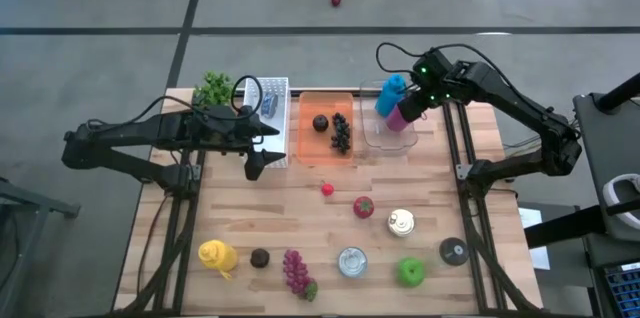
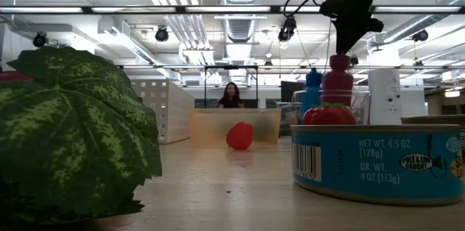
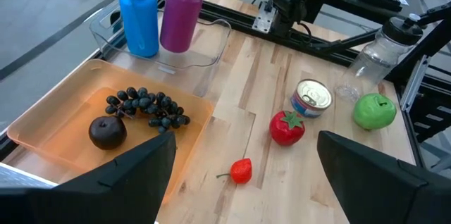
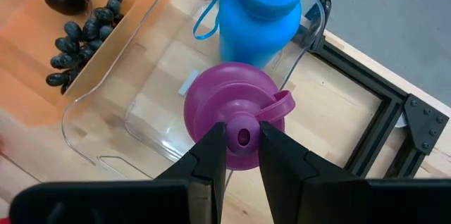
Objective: Pick & Place Food Item
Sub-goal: Put the purple tumbler into the transparent bin
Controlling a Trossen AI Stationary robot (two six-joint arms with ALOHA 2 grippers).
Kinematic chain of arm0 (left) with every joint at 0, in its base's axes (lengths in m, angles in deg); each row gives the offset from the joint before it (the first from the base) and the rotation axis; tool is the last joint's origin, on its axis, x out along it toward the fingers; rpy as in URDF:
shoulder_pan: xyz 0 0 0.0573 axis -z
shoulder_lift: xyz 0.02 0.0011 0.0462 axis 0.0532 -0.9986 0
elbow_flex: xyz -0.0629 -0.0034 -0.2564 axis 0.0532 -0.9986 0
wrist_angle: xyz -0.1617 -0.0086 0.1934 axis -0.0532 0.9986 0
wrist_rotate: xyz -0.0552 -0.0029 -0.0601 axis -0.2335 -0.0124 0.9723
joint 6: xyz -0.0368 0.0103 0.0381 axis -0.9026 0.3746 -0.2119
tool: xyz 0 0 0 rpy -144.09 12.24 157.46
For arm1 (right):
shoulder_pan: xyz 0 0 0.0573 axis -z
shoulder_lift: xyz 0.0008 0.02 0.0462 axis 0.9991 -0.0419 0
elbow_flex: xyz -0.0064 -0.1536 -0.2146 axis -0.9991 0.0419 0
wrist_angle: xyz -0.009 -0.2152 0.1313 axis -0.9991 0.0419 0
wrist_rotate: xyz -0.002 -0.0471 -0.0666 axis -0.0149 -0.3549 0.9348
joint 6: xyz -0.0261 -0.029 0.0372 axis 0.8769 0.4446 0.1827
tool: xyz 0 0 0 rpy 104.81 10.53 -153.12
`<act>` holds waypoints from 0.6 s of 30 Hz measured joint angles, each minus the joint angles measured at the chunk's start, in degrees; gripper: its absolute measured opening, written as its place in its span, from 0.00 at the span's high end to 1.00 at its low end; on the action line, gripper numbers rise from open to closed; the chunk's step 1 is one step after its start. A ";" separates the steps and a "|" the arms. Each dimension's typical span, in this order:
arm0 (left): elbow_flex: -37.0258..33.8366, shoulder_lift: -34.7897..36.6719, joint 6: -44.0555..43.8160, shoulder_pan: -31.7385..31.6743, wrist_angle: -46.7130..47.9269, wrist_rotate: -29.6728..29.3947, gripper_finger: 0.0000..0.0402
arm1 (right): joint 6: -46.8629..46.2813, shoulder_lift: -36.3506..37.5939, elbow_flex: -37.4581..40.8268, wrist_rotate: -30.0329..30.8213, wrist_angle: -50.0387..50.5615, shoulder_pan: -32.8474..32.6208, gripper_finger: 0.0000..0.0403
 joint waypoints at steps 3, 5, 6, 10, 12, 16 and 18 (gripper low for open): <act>0.00 0.00 0.00 0.00 0.00 0.00 0.12 | -0.04 0.00 0.01 0.00 -0.03 0.00 0.84; 0.00 0.00 0.00 0.00 0.00 0.00 0.12 | -0.08 0.00 0.15 0.00 -0.14 0.00 0.84; 0.00 0.00 0.11 0.02 0.00 0.02 0.13 | -0.12 0.00 0.22 -0.01 -0.21 0.00 0.84; 0.00 0.00 0.45 0.02 0.00 0.02 0.13 | -0.52 0.02 1.14 -0.11 -0.50 0.00 0.84; 0.00 0.00 0.44 0.01 0.01 0.02 0.14 | -0.55 0.02 2.04 -0.13 -1.01 0.00 0.84; 0.00 0.00 0.44 0.00 0.02 0.03 0.13 | -0.40 0.02 3.29 -0.14 -0.90 0.00 0.84; 0.00 0.00 0.44 0.01 0.01 0.02 0.13 | -0.50 0.02 3.32 -0.13 -0.92 0.00 0.84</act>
